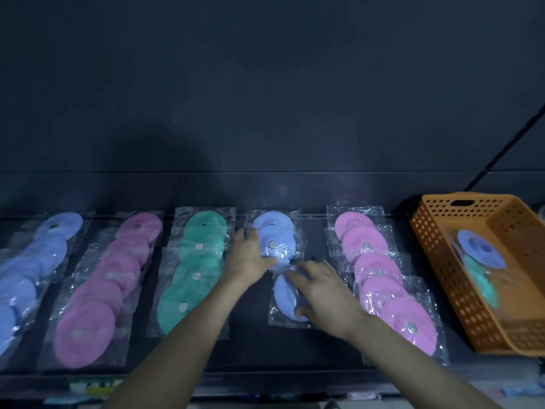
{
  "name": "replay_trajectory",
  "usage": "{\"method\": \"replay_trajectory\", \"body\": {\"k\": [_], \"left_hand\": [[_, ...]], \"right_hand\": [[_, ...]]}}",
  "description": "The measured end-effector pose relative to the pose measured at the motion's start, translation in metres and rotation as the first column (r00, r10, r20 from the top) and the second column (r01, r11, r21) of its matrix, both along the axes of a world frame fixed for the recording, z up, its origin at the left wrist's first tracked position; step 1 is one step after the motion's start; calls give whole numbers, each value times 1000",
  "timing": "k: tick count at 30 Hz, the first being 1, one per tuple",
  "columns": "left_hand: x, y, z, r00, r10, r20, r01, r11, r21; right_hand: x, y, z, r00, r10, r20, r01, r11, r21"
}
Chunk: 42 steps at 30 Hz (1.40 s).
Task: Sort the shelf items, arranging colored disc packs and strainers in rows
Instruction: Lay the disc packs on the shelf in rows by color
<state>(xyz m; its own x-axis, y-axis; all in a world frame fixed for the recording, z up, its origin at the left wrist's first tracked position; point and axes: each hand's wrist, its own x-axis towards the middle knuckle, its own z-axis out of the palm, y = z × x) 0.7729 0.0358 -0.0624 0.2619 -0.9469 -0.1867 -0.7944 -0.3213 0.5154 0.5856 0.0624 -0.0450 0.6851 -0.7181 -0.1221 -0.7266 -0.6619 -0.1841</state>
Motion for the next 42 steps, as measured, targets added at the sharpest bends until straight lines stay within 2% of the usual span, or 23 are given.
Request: {"method": "replay_trajectory", "body": {"k": [5, 8, 10, 14, 16, 19, 21, 26, 31, 35, 37, 40, 42], "left_hand": [[12, -4, 4, 994, 60, -90, -66, 996, -64], [18, -4, 7, 993, 37, -115, -49, 994, -101], [19, -4, 9, 992, 36, -119, -48, 993, -105], [20, -3, 7, 992, 40, -122, -52, 994, -96], [20, -3, 7, 990, 39, -138, -53, 994, -100], [20, -3, 6, 986, 37, -162, -53, 994, -100], [21, -3, 6, 988, 38, -151, -53, 993, -101], [22, -3, 6, 982, 49, -181, -66, 994, -89], [20, -3, 6, 978, 73, -194, -89, 993, -75], [20, -3, 5, 974, 89, -211, -105, 992, -68], [20, -2, 5, 970, 92, -225, -112, 991, -79], [22, -1, 7, 971, 86, -225, -109, 990, -91], [23, -1, 7, 967, 88, -239, -114, 989, -94]], "right_hand": [[6, -16, -5, 992, -80, 102, 78, 997, 22], [6, -22, -8, 963, -201, 181, 171, 971, 168], [9, -26, -7, 965, -209, 161, 175, 963, 203], [20, -32, -5, 978, -173, 117, 158, 979, 125], [24, -32, -5, 968, -232, 93, 218, 967, 133], [25, -34, -3, 906, -409, 107, 389, 906, 166], [24, -38, -1, 834, -531, 150, 488, 837, 246], [15, -40, -6, 527, -781, 335, 632, 624, 459], [24, -22, -22, 171, -923, 345, 569, 379, 730], [35, -15, -20, -36, -925, 379, 436, 327, 839], [37, -14, -17, -118, -931, 347, 340, 290, 894], [36, -16, -15, -151, -937, 314, 265, 268, 926], [37, -17, -15, -185, -918, 350, 292, 289, 912]]}}
